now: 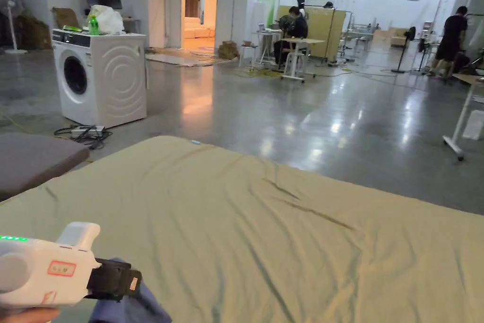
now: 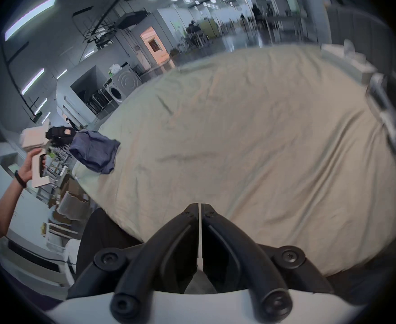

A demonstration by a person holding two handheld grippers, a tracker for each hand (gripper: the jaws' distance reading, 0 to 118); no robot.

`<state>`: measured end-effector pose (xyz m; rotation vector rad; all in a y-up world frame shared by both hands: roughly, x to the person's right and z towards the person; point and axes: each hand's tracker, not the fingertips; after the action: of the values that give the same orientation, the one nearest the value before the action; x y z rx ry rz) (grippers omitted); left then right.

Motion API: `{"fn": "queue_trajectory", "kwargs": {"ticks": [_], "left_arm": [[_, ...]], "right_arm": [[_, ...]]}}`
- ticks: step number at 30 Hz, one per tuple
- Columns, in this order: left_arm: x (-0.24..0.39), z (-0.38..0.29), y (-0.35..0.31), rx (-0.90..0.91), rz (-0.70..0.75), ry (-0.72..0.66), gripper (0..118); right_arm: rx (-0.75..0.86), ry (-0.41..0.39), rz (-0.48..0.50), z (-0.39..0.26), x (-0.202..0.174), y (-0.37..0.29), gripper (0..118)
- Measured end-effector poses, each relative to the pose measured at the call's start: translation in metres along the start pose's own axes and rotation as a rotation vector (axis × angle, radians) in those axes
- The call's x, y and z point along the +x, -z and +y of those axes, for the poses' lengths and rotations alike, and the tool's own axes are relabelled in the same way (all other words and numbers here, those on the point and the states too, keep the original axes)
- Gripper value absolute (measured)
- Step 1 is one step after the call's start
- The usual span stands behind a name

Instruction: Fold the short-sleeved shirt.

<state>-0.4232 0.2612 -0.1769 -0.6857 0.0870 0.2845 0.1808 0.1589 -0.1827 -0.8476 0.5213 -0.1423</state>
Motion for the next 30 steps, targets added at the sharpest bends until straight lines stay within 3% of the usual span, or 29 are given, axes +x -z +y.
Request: {"fn": "queue_trajectory", "kwargs": {"ticks": [4,6,8,10,12,13,15,16,17,18,19,20,23,26,30], "left_arm": [[0.1,-0.004,-0.069,0.207,-0.175,0.211,74],[0.151,-0.017,-0.095,0.334,-0.095,0.396,76],[0.191,-0.03,-0.108,0.435,-0.022,0.481,76],[0.224,-0.038,-0.113,0.486,0.036,0.478,76],[0.245,-0.045,-0.118,0.554,0.028,0.383,76],[0.255,-0.046,-0.117,0.599,0.059,0.314,75],[0.273,-0.054,-0.118,0.657,0.183,0.333,75],[0.28,-0.056,-0.117,0.649,0.223,0.364,72],[0.288,-0.057,-0.114,0.65,0.218,0.397,62],[0.288,-0.06,-0.115,0.648,0.145,0.433,45],[0.288,-0.065,-0.115,0.653,0.076,0.452,21],[0.29,-0.07,-0.116,0.658,0.103,0.43,2],[0.284,-0.072,-0.117,0.637,0.029,0.425,1],[0.275,-0.07,-0.12,0.621,-0.001,0.332,1],[0.271,-0.071,-0.128,0.628,-0.003,0.318,1]], "right_arm": [[0.183,-0.134,-0.071,0.032,-0.014,-0.044,2],[0.28,-0.193,-0.117,0.049,-0.025,-0.065,2],[0.38,-0.254,-0.159,0.064,-0.035,-0.08,2],[0.493,-0.324,-0.203,0.077,-0.046,-0.094,2],[0.605,-0.424,-0.259,0.087,-0.056,-0.102,2],[0.654,-0.483,-0.3,0.089,-0.061,-0.104,2],[0.688,-0.533,-0.365,0.095,-0.071,-0.108,2],[0.675,-0.528,-0.359,0.096,-0.071,-0.108,2],[0.669,-0.518,-0.35,0.096,-0.072,-0.109,2],[0.67,-0.51,-0.352,0.094,-0.073,-0.111,2],[0.672,-0.492,-0.36,0.089,-0.074,-0.113,2],[0.685,-0.463,-0.368,0.087,-0.074,-0.114,2],[0.719,-0.361,-0.302,0.078,-0.07,-0.122,2],[0.744,-0.325,-0.328,0.078,-0.067,-0.126,2],[0.757,-0.271,-0.326,0.083,-0.062,-0.134,2]]}}
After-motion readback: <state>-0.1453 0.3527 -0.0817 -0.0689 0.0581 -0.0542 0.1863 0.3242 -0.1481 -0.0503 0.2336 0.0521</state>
